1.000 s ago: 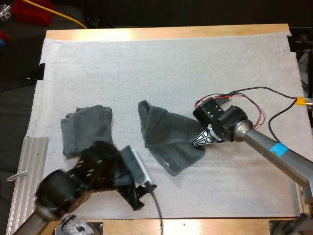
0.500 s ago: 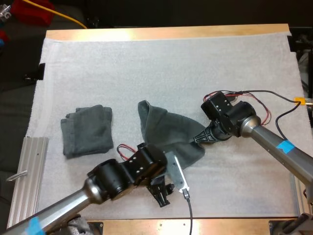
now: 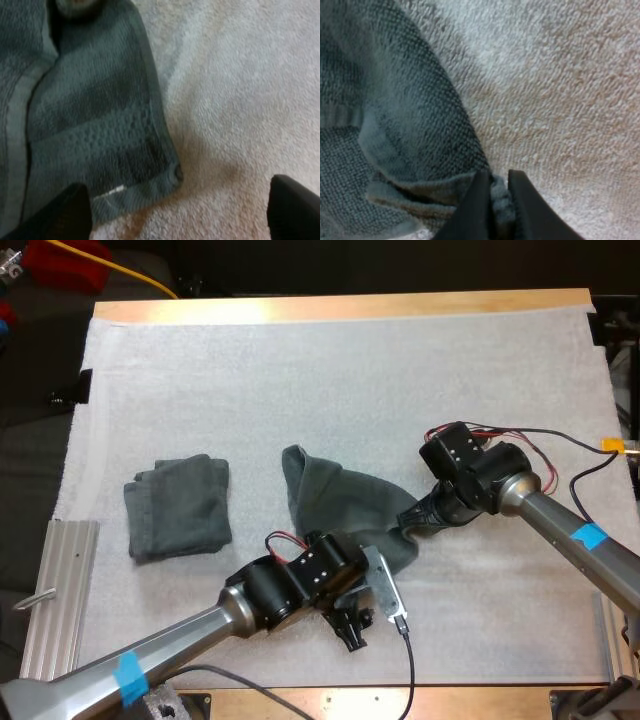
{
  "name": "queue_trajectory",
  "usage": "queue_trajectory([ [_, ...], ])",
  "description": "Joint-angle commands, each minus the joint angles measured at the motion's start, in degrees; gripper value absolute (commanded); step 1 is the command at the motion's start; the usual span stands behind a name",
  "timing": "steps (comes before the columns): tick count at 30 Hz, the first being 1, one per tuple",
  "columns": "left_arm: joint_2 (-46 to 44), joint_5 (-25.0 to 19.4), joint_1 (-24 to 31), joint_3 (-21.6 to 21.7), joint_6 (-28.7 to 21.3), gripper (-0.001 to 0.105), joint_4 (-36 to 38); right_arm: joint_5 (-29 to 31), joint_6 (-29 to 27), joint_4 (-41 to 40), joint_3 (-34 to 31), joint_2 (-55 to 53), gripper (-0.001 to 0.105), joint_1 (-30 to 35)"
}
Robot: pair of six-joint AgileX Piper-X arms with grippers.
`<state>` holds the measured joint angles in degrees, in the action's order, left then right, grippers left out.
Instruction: Pick towel from pile, fold and stack
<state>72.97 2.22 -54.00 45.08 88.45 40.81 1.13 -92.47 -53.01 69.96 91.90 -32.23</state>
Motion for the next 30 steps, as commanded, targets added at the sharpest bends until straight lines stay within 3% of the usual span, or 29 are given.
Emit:
queue_trajectory([
  [1, 1.0, -0.8, -0.3, 0.1, 0.1, 0.07, -1.2, -0.6, 0.2, -0.9, -0.2, -0.8, 0.001, 0.2],
  [5, 4.8, -1.2, -0.3, 0.1, 0.1, 0.07, -2.9, -1.1, 0.2, -0.9, -0.2, -0.8, 0.001, 0.2],
  [10, 9.9, -7.7, -0.3, 0.1, -0.1, 0.069, -3.0, -1.1, 0.2, -0.9, -0.2, -0.8, 0.001, 0.2],
  [20, 13.9, -8.0, -0.3, 0.1, -1.3, 0.069, -7.1, -1.1, 0.2, -0.9, -0.2, -0.8, 0.001, 0.2],
  [25, 13.9, -8.0, -0.3, 0.1, -1.4, 0.052, -8.0, -1.1, 0.2, -0.9, -0.2, -0.8, 0.001, 0.2],
  [30, 13.9, -8.2, -0.3, 0.1, -2.2, 0.051, -7.9, -1.1, 0.2, -0.9, -0.2, -0.8, 0.001, 0.2],
])
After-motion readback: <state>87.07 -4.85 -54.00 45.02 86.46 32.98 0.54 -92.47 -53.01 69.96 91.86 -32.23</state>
